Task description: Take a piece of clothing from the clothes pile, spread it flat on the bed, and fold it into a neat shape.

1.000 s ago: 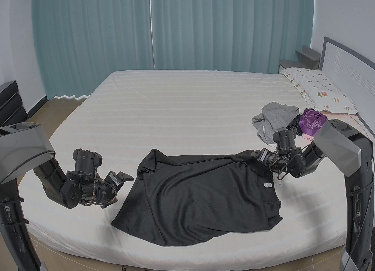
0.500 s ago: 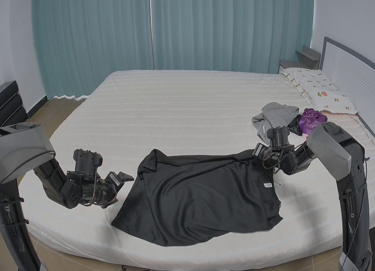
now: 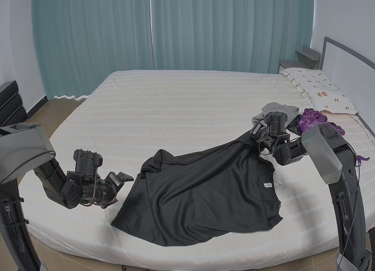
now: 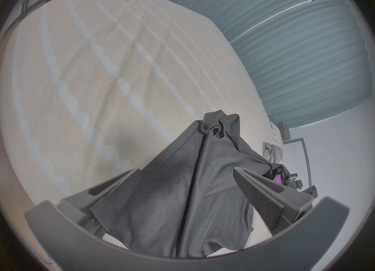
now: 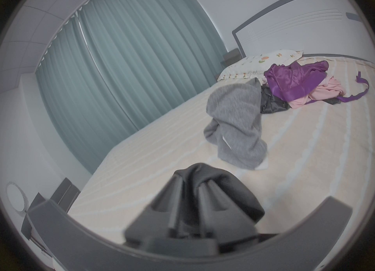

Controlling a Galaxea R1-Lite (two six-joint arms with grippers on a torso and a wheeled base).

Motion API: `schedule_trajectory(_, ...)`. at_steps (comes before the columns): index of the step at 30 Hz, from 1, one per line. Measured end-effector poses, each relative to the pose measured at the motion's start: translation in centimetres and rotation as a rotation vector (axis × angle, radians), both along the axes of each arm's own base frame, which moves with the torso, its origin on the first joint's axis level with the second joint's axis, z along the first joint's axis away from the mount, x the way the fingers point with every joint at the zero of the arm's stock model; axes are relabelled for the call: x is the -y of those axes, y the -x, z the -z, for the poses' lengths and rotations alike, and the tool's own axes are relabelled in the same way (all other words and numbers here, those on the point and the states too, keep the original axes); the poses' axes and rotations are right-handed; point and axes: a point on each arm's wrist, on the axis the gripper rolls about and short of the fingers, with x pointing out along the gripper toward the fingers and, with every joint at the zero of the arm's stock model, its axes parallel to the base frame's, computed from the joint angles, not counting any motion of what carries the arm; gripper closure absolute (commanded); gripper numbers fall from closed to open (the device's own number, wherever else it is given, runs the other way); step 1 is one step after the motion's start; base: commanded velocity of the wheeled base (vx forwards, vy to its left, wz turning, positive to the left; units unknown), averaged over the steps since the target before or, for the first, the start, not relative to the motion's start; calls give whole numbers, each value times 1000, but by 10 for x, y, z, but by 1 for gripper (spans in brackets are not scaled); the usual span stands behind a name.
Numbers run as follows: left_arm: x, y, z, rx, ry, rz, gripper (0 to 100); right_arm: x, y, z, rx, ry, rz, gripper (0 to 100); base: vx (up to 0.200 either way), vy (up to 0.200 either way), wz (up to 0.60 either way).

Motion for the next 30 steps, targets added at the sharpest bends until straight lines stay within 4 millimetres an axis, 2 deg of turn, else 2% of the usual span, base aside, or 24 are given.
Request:
schedule_trajectory(3, 0, 0, 0, -1, -1, -1, 0, -1, -8, 9, 19, 1, 13, 0, 0, 0, 0)
schedule_trajectory(7, 0, 0, 0, -1, -1, -2, 0, -1, -9, 29, -8, 14, 14, 0, 0, 0, 0)
schedule_trajectory(10, 0, 0, 0, -1, -1, -2, 0, 2, 1, 45, -63, 18, -1, 0, 0, 0, 0)
schedule_trajectory(15, 0, 0, 0, -1, -1, -2, 0, 7, 19, 48, -106, 6, -35, 0, 0, 0, 0)
schedule_trajectory(20, 0, 2, 1, -7, 1, -1, 0, 17, 51, 44, -180, -17, -71, 0, 0, 0, 0)
schedule_trajectory(30, -2, 10, 0, -14, 2, -2, 0, 34, 140, 15, -330, -142, -129, 0, 0, 0, 0)
